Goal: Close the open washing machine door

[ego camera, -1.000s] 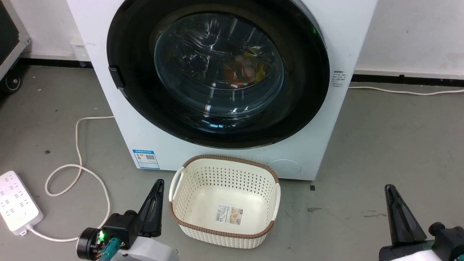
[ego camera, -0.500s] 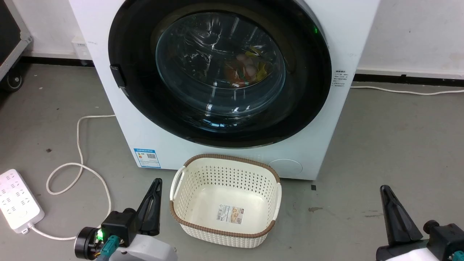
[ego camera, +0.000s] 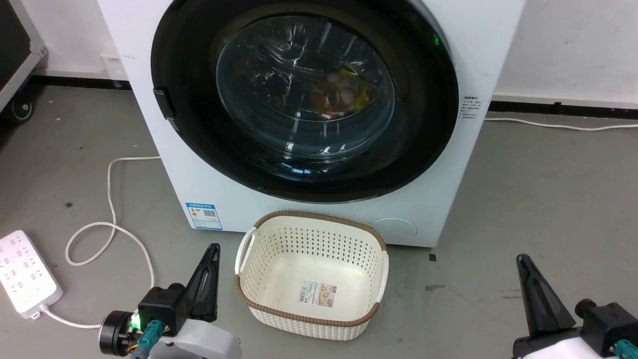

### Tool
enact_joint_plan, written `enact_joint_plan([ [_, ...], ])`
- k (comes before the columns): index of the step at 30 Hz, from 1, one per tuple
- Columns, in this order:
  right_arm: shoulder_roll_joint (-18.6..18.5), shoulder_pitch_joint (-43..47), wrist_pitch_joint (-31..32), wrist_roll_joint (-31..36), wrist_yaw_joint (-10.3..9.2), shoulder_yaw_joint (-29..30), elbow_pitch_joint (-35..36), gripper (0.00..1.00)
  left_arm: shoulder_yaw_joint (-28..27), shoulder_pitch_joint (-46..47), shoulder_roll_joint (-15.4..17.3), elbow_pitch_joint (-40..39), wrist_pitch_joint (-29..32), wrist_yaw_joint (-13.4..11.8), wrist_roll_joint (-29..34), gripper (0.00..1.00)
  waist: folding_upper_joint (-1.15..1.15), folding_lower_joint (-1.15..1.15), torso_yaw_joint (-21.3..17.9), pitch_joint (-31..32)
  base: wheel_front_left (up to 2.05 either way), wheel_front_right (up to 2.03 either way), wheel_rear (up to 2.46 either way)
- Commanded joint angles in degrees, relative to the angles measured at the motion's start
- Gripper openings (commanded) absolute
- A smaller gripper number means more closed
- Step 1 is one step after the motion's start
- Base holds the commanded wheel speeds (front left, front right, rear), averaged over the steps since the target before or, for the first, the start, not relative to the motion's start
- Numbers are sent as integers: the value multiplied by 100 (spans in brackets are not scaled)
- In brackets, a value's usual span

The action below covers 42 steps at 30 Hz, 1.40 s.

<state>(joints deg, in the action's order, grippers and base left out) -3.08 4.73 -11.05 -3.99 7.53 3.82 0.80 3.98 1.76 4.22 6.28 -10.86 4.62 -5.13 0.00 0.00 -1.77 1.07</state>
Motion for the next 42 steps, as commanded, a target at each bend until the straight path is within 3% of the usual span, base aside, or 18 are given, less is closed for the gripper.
enact_joint_plan([
  [1,6,-81,41,37,-1,-11,-9,0,-28,-49,-26,-35,29,-42,43,0,0,0,2,-1,0,0,0],
  [42,12,-259,524,201,-3,-180,-41,0,-196,-107,-75,-304,509,-233,256,0,0,0,81,-49,0,0,0],
])
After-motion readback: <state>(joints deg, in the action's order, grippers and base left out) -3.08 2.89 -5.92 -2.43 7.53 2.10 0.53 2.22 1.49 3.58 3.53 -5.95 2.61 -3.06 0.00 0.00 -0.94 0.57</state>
